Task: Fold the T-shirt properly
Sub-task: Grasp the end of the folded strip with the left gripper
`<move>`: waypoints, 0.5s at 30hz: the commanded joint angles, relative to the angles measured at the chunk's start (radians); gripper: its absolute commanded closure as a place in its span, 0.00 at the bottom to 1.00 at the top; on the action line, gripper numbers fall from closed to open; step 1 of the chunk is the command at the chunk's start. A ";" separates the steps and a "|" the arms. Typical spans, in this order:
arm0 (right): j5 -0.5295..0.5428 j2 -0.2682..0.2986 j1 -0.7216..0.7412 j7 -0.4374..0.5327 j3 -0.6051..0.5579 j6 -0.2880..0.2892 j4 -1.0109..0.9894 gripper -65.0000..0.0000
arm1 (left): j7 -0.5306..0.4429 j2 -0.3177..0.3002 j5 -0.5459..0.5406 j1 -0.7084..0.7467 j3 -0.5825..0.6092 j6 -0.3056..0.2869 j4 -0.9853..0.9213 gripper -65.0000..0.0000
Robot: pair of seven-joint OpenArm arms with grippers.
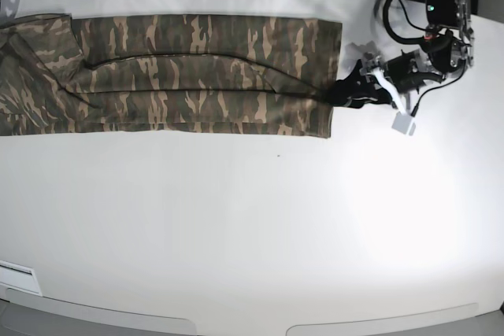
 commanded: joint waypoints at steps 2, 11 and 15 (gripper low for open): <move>0.000 0.031 0.007 0.019 0.008 0.000 0.019 0.66 | 0.021 0.017 0.025 0.000 -0.001 0.027 0.008 0.45; 0.000 0.031 0.005 0.019 0.008 0.003 0.019 0.66 | 0.006 0.115 0.164 0.000 -0.001 0.135 0.008 0.45; 0.000 0.031 0.005 0.019 0.008 0.004 0.019 0.66 | -0.002 0.152 0.211 0.003 -0.001 0.174 0.008 0.45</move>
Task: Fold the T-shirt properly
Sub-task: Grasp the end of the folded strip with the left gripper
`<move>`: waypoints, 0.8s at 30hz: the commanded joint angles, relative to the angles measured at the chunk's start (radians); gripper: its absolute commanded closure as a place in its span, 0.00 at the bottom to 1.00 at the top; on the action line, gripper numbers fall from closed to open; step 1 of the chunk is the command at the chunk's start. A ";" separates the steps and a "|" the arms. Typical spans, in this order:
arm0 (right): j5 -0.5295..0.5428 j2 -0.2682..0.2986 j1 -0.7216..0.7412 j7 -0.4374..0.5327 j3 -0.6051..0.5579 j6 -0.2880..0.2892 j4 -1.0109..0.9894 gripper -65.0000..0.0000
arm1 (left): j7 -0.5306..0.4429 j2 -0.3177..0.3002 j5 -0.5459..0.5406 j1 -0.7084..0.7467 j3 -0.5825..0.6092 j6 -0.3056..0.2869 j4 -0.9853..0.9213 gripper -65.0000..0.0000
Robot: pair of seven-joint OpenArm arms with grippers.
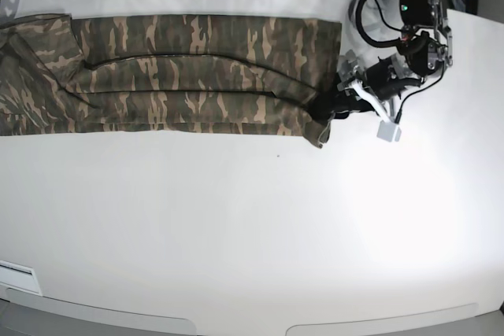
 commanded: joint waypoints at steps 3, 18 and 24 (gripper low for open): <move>0.000 0.029 0.006 0.019 0.008 0.003 0.019 0.66 | 0.046 0.025 0.056 0.013 0.006 0.045 -0.009 0.45; 0.000 0.028 0.006 0.019 0.008 0.003 0.019 0.66 | 0.068 0.042 -0.056 0.045 0.076 -0.044 -0.009 0.45; 0.000 0.029 0.006 0.019 0.008 0.003 0.019 0.66 | 0.041 0.046 -0.063 0.045 0.076 -0.061 -0.009 0.80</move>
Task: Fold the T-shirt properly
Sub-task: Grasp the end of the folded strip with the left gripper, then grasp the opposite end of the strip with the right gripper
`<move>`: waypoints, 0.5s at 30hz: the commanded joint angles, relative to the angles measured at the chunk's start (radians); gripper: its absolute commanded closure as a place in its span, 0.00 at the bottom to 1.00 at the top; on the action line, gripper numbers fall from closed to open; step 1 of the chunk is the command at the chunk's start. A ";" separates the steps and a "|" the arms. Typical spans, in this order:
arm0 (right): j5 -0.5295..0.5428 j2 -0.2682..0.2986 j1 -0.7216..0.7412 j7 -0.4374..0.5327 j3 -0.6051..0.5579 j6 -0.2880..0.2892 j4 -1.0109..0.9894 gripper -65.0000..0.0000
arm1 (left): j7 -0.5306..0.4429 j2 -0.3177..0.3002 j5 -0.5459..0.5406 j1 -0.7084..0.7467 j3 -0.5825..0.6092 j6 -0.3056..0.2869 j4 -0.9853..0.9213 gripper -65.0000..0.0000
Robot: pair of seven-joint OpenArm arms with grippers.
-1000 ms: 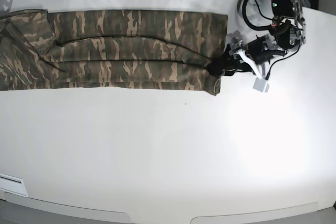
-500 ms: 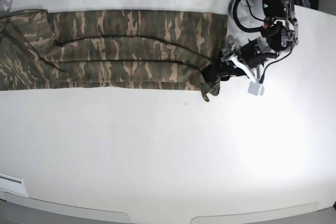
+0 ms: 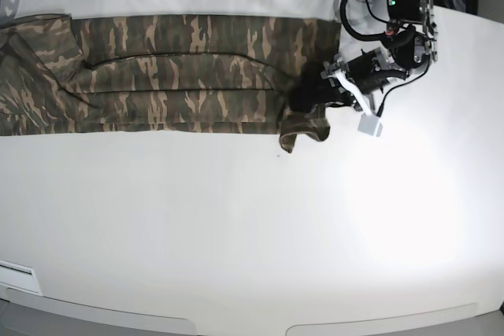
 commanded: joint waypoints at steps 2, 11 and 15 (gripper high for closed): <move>0.004 0.028 0.006 0.019 0.008 0.000 0.019 0.66 | 0.023 0.005 0.055 0.017 0.011 0.034 -0.013 1.00; 0.014 0.029 0.006 0.019 0.007 0.000 0.019 0.66 | 0.009 -0.001 0.083 0.014 -0.046 0.034 -0.010 1.00; 0.067 0.028 0.006 0.018 0.007 0.042 0.019 0.66 | 0.047 -0.010 0.053 0.008 -0.129 0.032 0.006 1.00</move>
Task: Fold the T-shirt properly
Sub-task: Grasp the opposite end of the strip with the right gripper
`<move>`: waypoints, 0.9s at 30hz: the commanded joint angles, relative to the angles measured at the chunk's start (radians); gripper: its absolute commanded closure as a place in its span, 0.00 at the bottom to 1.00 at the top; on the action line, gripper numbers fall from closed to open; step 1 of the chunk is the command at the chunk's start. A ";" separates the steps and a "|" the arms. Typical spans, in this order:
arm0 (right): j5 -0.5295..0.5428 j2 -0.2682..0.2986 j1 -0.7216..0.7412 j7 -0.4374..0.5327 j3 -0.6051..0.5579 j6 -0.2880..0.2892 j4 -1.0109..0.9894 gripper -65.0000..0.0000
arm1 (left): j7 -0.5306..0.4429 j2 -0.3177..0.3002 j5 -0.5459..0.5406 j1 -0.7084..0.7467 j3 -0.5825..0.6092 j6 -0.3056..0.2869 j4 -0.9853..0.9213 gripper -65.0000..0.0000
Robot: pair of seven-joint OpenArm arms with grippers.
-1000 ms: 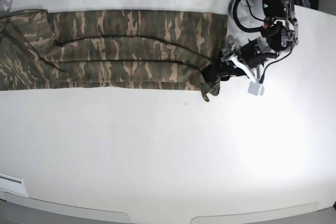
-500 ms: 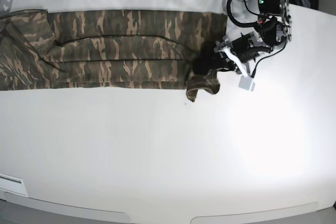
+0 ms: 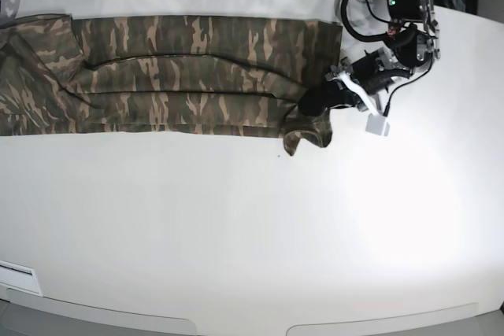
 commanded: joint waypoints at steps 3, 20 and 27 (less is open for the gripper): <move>0.043 0.028 0.006 0.014 0.007 0.018 0.019 0.66 | 0.040 -0.050 -0.017 0.008 -0.038 -0.005 0.025 1.00; 0.488 0.017 -0.027 -0.114 -0.006 0.286 0.019 0.81 | 0.039 -0.311 -0.024 -0.091 -0.117 -0.008 0.145 1.00; 0.401 -0.026 -0.076 -0.078 -0.166 0.349 0.018 1.00 | 0.073 -0.339 -0.143 -0.100 -0.117 -0.071 0.145 1.00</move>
